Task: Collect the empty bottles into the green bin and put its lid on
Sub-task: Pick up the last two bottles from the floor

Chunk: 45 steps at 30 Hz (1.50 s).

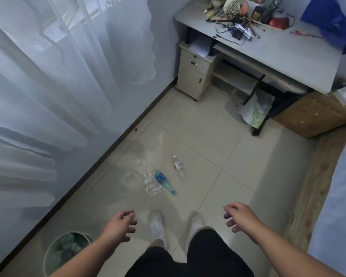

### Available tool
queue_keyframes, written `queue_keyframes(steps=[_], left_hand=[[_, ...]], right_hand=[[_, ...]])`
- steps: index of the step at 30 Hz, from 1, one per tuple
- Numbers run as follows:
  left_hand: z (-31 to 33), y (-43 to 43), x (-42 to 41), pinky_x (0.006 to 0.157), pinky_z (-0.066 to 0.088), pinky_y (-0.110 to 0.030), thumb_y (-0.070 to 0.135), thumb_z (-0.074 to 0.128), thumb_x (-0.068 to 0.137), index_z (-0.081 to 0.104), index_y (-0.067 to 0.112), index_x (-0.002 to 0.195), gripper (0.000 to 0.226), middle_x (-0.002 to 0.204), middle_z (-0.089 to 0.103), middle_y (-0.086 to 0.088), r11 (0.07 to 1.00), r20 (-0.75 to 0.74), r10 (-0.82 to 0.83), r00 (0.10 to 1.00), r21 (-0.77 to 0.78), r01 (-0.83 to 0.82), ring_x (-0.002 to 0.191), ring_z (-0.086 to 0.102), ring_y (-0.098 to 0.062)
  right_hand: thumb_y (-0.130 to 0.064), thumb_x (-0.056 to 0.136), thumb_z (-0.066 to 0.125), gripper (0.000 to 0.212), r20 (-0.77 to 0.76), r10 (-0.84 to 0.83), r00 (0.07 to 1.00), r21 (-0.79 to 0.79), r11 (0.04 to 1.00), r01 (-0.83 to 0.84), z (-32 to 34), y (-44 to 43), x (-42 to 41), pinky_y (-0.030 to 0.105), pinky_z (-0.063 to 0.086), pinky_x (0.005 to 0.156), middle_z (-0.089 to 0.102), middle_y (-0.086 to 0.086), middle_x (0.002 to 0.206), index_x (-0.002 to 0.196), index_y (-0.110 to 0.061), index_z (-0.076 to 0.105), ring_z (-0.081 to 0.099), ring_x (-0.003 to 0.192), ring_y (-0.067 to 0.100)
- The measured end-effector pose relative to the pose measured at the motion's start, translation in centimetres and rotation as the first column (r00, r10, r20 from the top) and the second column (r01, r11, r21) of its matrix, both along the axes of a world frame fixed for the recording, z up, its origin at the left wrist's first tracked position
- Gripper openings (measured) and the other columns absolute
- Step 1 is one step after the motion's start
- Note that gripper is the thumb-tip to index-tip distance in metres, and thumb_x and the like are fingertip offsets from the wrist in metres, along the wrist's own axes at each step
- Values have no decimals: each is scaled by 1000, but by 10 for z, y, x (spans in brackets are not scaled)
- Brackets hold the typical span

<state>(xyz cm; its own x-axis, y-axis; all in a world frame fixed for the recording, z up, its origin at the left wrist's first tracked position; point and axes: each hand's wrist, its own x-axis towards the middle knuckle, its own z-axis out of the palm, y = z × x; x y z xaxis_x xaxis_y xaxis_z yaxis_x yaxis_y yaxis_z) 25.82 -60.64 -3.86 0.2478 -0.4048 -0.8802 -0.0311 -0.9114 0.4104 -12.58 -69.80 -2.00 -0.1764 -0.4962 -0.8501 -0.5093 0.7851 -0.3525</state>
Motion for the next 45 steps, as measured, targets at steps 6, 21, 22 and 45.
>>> queue_keyframes(steps=[6,21,22,45], left_hand=[[-14,-44,-27,68,50,-34,30,49,104,59,20,127,27,110,70,-10,992,0,121,993,33,-121,87,65,-26],[-78,-141,-152,72,54,-37,36,51,103,63,25,117,22,110,73,-5,807,-24,578,816,166,-567,97,71,-29],[-90,-146,-153,70,53,-36,37,52,102,64,24,116,23,109,73,-5,792,-17,596,803,180,-584,95,71,-28],[-662,-218,-105,89,55,-38,58,68,77,51,16,139,76,128,65,-13,860,275,413,868,195,-471,112,66,-33]], right_hand=[[-21,92,55,19,35,124,992,32,992,-125,-25,-97,2,30,47,52,71,12,91,97,-10,69,59,61,21],[-18,89,58,15,38,596,802,124,794,-595,-111,-333,20,29,41,52,69,12,89,95,-9,67,56,59,23],[-19,87,58,14,27,616,788,123,780,-614,-123,-340,28,29,41,52,70,12,88,93,-10,68,57,59,23],[-48,75,82,59,-154,719,678,224,693,-685,-694,-312,132,47,61,82,61,7,89,112,-7,61,63,79,27]])
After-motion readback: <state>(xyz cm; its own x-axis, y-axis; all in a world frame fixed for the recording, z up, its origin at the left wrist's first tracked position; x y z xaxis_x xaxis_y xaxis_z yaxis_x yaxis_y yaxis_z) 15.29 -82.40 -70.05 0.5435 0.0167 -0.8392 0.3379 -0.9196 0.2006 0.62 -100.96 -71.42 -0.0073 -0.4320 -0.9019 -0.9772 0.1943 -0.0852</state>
